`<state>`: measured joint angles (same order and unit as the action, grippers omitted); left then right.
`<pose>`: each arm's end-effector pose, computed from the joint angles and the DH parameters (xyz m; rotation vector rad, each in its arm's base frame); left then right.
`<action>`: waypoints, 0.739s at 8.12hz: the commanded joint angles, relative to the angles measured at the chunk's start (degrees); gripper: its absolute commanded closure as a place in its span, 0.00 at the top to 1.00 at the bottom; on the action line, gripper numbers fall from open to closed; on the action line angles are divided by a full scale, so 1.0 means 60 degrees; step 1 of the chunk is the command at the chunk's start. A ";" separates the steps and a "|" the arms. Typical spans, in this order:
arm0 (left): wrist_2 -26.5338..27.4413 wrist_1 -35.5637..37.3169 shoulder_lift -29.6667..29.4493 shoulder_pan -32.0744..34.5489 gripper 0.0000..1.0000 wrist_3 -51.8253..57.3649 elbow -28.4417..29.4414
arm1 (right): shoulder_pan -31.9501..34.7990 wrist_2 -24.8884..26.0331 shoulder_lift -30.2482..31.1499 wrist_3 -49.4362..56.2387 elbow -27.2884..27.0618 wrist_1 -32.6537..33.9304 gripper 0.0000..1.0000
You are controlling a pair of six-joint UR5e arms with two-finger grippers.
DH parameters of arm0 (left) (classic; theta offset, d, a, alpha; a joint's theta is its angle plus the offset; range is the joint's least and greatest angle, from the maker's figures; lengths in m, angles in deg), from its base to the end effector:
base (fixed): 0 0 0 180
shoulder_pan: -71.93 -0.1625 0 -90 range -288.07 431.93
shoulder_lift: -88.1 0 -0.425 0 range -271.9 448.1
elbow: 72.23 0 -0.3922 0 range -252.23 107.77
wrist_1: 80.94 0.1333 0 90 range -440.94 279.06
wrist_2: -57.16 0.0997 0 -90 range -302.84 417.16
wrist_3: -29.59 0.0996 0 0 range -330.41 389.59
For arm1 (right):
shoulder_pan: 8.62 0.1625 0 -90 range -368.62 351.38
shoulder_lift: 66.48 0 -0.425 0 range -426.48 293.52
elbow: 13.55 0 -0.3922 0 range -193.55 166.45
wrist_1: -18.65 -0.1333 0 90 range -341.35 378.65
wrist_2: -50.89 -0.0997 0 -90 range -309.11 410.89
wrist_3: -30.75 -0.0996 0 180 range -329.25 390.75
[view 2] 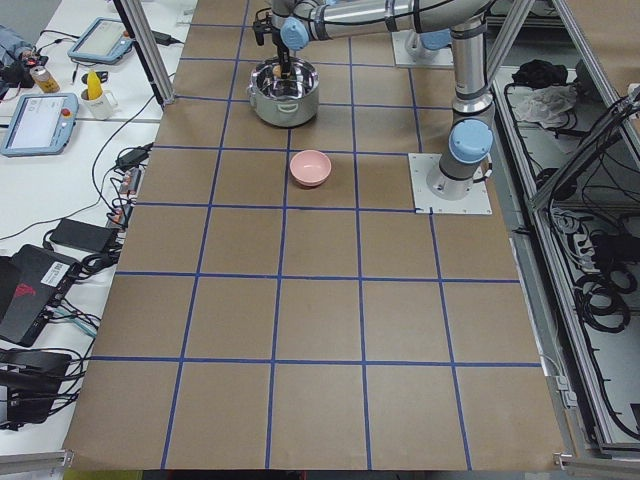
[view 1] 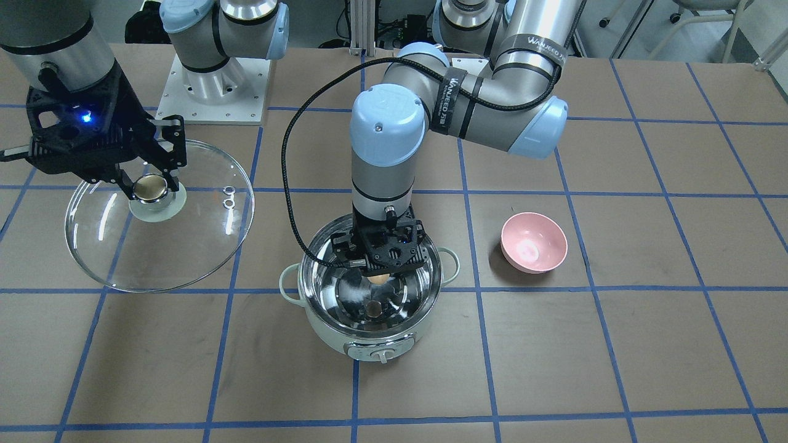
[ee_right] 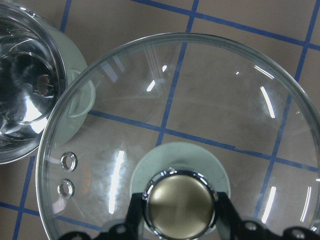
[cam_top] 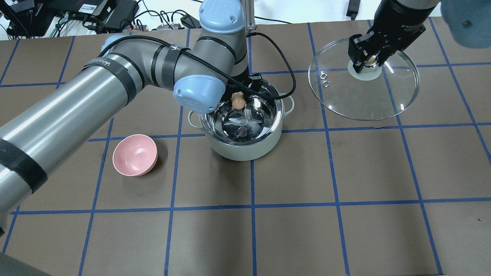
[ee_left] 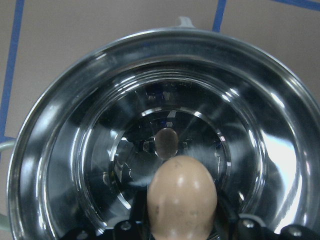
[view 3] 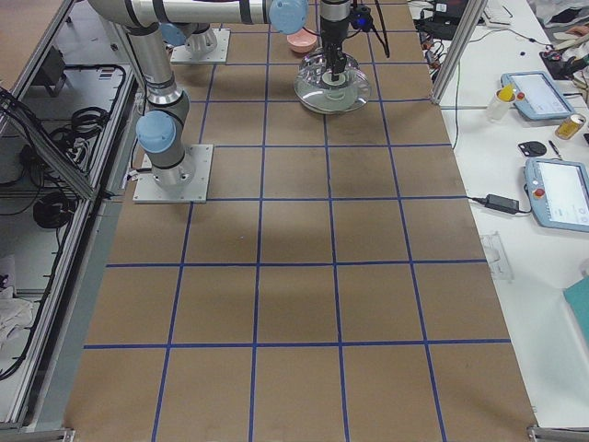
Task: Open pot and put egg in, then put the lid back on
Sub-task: 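Carry the egg with the left gripper over and down into the pot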
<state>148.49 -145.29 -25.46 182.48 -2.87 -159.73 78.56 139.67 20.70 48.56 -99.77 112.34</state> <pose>-0.3484 -0.5563 0.3199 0.3255 -3.1070 0.1282 0.1096 -0.5265 0.5024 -0.4099 3.1055 -0.1311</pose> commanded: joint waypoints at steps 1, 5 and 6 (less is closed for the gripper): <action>0.0027 0.0731 -0.0218 0.0090 0.14 -0.0025 -0.0079 | 0.0000 0.0014 -0.0014 0.0005 -0.0014 0.0000 0.00; 0.0013 0.1687 -0.0526 0.0090 0.14 0.0649 -0.0737 | 0.0000 -0.0001 -0.0013 0.0005 -0.0028 0.0000 0.00; -0.0002 0.1687 -0.0555 0.0090 0.14 0.0664 -0.0767 | 0.0000 0.0014 -0.0014 0.0020 -0.0028 -0.0015 0.00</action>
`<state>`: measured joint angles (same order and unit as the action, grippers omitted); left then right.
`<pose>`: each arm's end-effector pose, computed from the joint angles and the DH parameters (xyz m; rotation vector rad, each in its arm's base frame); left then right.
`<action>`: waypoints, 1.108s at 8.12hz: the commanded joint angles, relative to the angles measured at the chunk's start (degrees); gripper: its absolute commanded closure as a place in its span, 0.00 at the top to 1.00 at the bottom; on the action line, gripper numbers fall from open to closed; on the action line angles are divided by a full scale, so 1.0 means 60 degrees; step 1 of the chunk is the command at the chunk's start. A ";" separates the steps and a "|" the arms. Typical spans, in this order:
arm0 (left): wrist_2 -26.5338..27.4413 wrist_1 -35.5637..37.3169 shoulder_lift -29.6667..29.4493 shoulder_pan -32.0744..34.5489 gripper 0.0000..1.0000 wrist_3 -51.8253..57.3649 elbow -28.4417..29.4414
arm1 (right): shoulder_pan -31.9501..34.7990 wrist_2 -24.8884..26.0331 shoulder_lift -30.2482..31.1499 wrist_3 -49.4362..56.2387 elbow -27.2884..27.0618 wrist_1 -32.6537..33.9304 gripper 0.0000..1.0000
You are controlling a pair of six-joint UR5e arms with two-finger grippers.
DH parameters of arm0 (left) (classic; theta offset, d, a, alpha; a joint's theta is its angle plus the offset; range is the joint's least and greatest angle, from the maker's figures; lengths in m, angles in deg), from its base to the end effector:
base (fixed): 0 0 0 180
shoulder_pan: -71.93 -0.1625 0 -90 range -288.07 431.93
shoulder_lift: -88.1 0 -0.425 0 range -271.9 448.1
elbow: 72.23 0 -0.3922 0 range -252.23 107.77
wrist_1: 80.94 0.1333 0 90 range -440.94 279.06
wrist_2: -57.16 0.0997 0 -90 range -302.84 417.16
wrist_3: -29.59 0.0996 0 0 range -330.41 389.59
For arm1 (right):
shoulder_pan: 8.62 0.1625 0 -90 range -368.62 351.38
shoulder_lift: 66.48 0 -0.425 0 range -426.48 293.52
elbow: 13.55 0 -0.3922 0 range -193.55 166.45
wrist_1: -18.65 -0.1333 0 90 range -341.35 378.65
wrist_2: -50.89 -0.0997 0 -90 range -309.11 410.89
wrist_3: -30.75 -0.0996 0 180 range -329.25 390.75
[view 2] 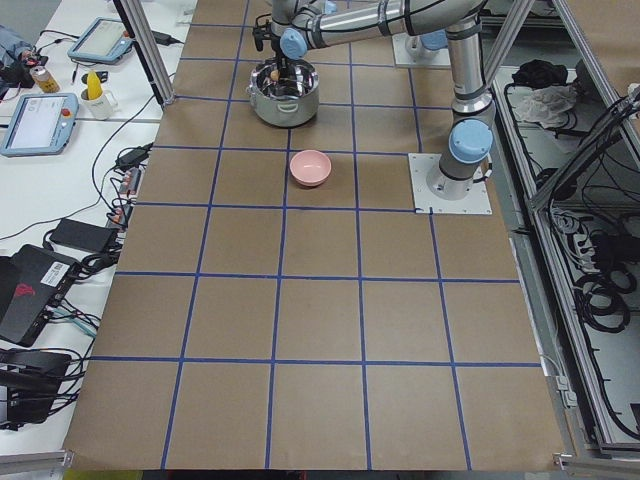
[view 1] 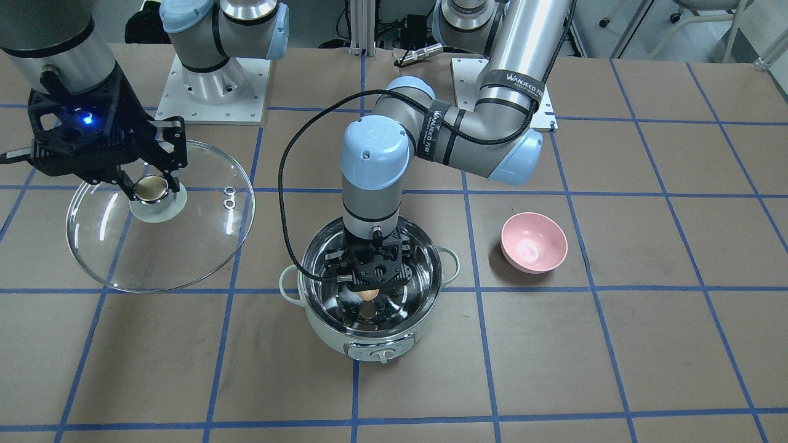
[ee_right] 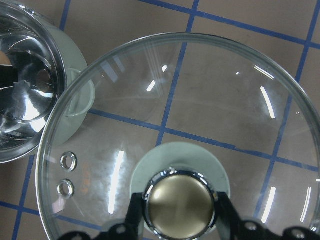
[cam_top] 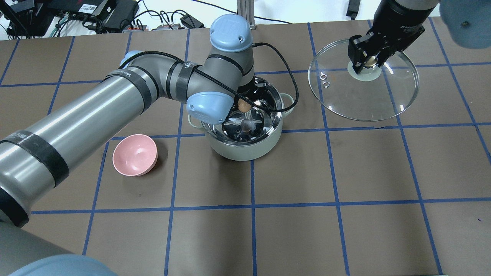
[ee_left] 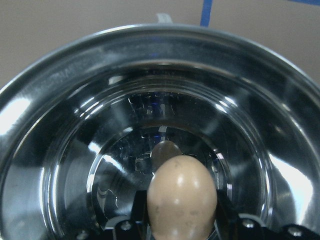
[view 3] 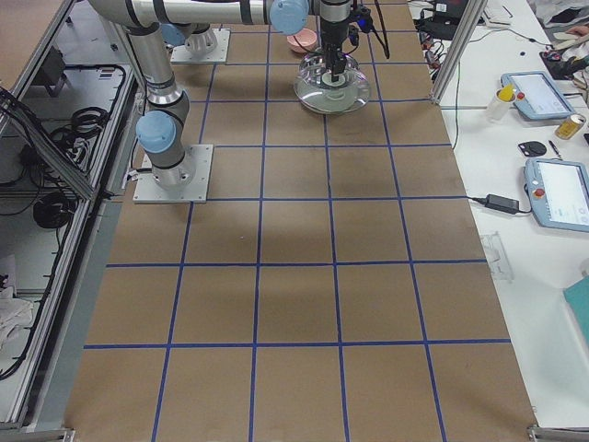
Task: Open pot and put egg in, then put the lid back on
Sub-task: 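Carry the egg with the left gripper over and down into the pot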
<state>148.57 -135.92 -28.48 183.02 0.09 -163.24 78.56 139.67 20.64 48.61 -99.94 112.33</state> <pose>-0.3558 -0.5589 0.2751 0.2299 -3.0936 0.1984 0.1096 -0.5266 0.5003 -0.4112 3.1049 -0.1246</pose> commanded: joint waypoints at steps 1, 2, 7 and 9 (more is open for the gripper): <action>-0.0044 0.0112 -0.0051 0.0000 0.14 0.0214 -0.0183 | 0.0000 -0.0001 -0.0003 0.0011 -0.0001 0.0000 0.00; -0.0218 0.0112 -0.0051 0.0000 0.14 0.0302 -0.0183 | -0.0014 -0.0001 -0.0003 0.0011 -0.0001 0.0001 0.00; -0.0716 0.0330 -0.0227 0.0000 0.13 0.0668 -0.0212 | -0.0014 0.0014 -0.0003 0.0011 -0.0001 -0.0014 0.00; -0.0747 0.0331 -0.0242 0.0000 0.13 0.1093 -0.0213 | 0.0000 0.0014 -0.0003 -0.0003 -0.0001 -0.0029 0.00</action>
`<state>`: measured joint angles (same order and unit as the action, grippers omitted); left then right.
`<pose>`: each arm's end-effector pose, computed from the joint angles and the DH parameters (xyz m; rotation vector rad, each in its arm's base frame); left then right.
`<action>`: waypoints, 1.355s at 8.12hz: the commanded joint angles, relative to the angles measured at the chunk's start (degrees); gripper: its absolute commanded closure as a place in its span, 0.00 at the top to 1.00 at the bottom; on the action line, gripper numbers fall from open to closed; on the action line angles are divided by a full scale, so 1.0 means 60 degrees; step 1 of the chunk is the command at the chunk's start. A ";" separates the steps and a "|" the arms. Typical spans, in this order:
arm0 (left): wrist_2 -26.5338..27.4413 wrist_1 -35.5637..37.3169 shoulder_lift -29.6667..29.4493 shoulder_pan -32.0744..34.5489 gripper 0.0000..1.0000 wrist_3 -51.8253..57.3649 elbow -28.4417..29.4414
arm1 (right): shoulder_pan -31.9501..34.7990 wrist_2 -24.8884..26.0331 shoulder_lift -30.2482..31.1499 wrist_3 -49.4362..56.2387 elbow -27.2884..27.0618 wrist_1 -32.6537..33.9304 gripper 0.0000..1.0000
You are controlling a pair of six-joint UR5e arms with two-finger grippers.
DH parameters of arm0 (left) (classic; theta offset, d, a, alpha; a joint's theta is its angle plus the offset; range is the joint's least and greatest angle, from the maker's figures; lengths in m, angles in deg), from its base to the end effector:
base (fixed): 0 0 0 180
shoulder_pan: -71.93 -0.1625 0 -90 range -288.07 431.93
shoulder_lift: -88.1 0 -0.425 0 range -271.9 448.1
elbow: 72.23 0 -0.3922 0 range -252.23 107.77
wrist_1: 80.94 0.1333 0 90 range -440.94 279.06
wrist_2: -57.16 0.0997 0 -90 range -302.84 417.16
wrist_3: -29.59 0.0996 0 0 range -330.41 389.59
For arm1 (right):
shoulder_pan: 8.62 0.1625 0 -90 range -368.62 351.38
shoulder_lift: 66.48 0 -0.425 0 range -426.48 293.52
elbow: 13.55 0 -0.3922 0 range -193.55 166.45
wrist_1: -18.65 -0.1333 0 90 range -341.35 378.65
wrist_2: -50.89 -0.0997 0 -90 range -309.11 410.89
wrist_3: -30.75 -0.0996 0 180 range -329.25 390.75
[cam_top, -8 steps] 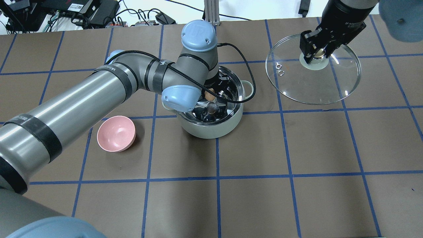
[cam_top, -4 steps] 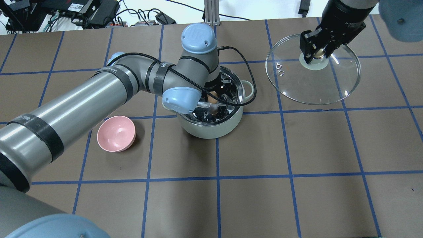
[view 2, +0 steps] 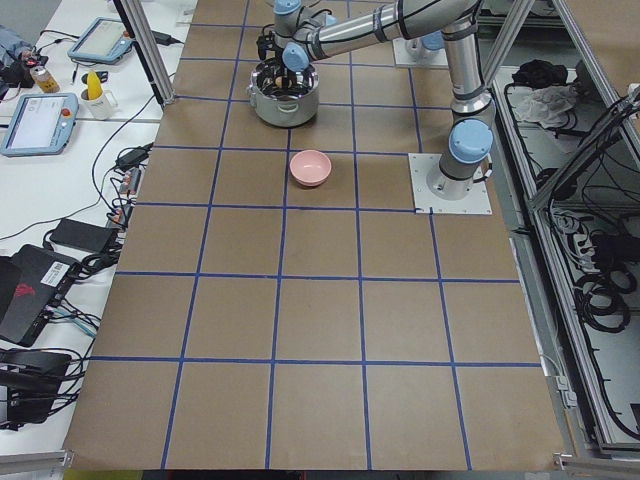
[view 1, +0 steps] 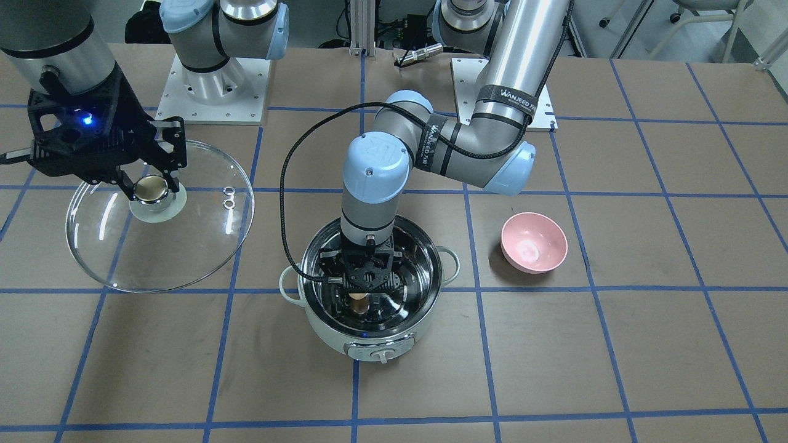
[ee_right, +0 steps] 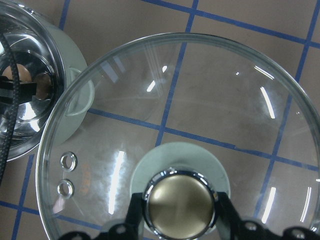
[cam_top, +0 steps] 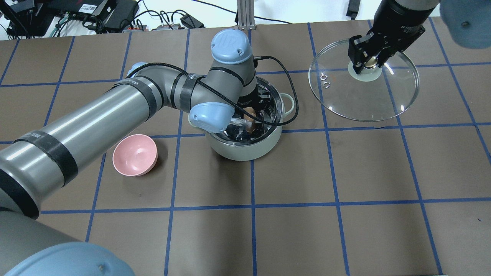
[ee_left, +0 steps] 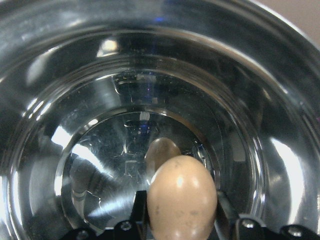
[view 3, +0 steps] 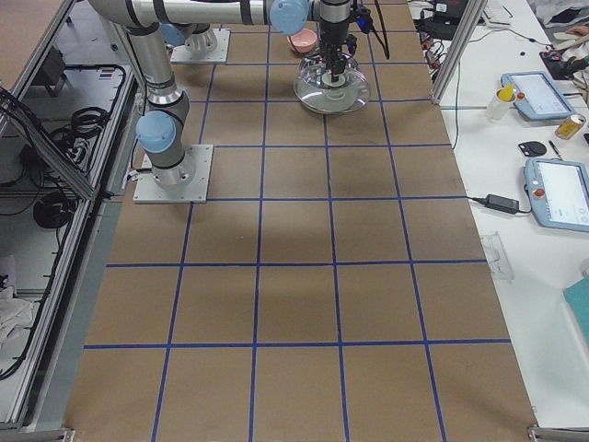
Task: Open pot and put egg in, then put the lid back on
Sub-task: 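Carry the egg with the left gripper over and down into the pot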
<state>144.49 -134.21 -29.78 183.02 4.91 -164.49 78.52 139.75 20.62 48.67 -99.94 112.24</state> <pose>-0.3620 -0.5553 0.2538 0.0915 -3.0497 0.1342 0.1091 -0.5267 0.5000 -0.4118 3.1060 -0.1213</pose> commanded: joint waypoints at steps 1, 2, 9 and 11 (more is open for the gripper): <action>-0.0053 0.0061 -0.0040 0.0000 0.13 0.0305 -0.0004 | -0.0007 0.0001 -0.0014 0.0001 0.0000 -0.0014 0.00; -0.0038 0.0307 -0.0040 0.0000 0.13 0.0334 -0.0004 | -0.0007 0.0001 0.0000 -0.0013 0.0000 -0.0014 0.00; 0.0944 0.0427 0.0018 -0.0015 0.09 0.0115 -0.0400 | -0.0007 0.0001 0.0000 -0.0013 0.0000 -0.0014 0.00; 0.0973 0.0485 -0.0026 -0.0015 0.09 0.0115 -0.0414 | -0.0007 0.0001 0.0000 -0.0013 -0.0058 0.0001 0.00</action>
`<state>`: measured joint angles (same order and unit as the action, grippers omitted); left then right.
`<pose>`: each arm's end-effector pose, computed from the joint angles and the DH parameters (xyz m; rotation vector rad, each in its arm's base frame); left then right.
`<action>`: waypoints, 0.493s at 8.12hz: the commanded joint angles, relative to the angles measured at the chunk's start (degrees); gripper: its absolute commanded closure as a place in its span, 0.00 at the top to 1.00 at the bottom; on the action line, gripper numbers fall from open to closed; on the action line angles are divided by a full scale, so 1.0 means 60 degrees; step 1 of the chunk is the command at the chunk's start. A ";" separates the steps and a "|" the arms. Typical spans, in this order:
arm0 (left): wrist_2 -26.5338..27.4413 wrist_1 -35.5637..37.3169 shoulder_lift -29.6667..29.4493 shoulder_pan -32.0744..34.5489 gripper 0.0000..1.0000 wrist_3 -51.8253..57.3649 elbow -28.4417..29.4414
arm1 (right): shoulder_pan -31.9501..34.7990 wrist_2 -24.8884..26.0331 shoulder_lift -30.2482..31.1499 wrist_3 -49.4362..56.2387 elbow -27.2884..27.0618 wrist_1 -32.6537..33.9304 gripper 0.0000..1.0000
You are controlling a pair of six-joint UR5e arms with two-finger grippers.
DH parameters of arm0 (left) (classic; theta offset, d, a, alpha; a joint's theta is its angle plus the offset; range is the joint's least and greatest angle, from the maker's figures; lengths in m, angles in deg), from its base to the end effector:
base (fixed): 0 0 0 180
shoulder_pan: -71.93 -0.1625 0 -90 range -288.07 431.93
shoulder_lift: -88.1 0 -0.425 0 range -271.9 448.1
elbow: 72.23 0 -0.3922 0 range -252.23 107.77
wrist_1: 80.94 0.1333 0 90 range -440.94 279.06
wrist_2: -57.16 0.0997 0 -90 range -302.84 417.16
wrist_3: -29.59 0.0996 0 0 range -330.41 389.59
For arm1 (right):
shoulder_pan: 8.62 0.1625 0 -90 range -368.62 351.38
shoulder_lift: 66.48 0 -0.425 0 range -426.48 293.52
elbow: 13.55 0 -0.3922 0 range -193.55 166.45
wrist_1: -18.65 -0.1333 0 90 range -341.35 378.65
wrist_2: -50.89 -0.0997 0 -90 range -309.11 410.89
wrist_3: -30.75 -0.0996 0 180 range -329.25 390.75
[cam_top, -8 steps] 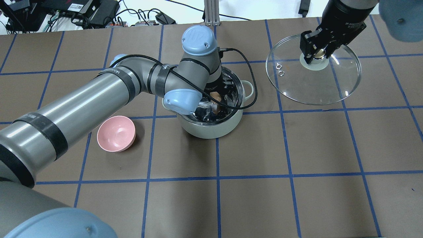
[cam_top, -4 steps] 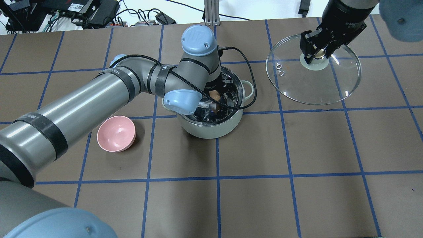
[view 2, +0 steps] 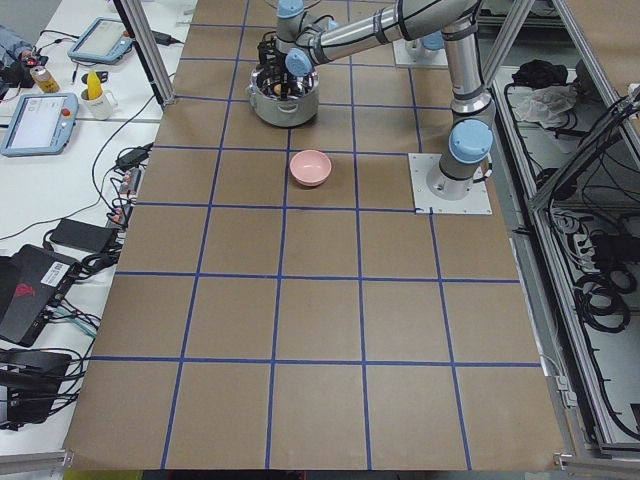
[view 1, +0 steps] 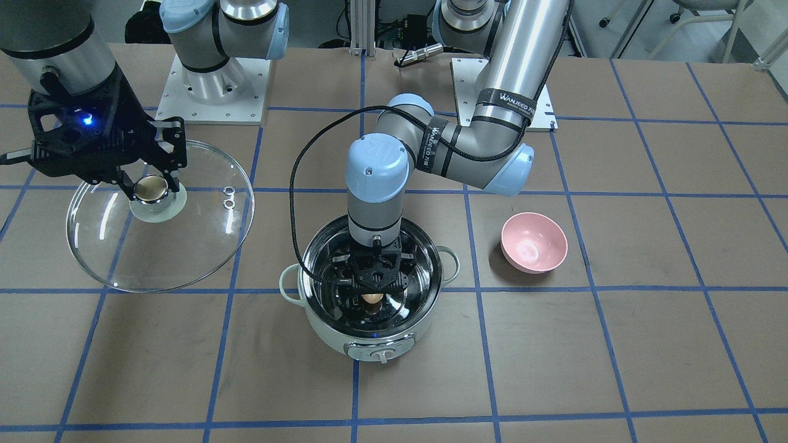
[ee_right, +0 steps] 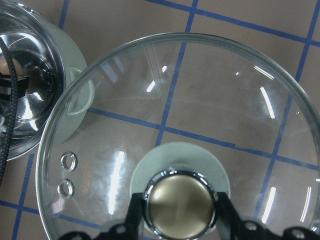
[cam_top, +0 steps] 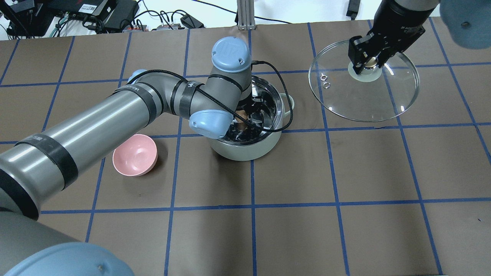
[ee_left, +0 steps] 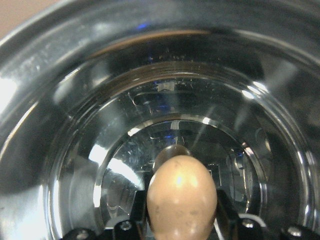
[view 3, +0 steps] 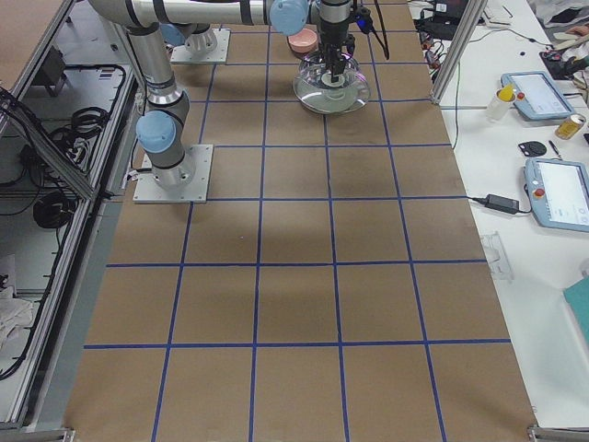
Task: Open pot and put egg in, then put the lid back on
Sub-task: 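Lower the egg to the pot bottom and open the left gripper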
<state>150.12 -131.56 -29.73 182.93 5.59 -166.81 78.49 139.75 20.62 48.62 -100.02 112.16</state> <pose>-0.3492 -0.5521 0.2415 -0.0870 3.1324 -0.2073 0.1089 -0.5265 0.4991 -0.4095 3.1060 -0.1170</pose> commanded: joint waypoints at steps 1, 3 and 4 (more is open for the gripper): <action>0.0049 0.0086 -0.0048 0.0000 0.09 -0.0014 -0.0028 | -0.0003 0.0000 0.0000 -0.0005 -0.0046 0.0015 0.00; 0.0005 0.0087 -0.0193 0.0000 0.09 -0.0014 -0.0028 | -0.0003 0.0000 0.0000 0.0009 -0.0046 0.0015 0.00; 0.0005 0.0087 -0.0194 0.0000 0.09 0.0000 -0.0028 | -0.0003 0.0000 0.0000 0.0009 -0.0046 0.0015 0.00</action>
<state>150.25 -131.07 -30.50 182.93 5.52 -166.99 78.48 139.75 20.62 48.63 -100.28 112.25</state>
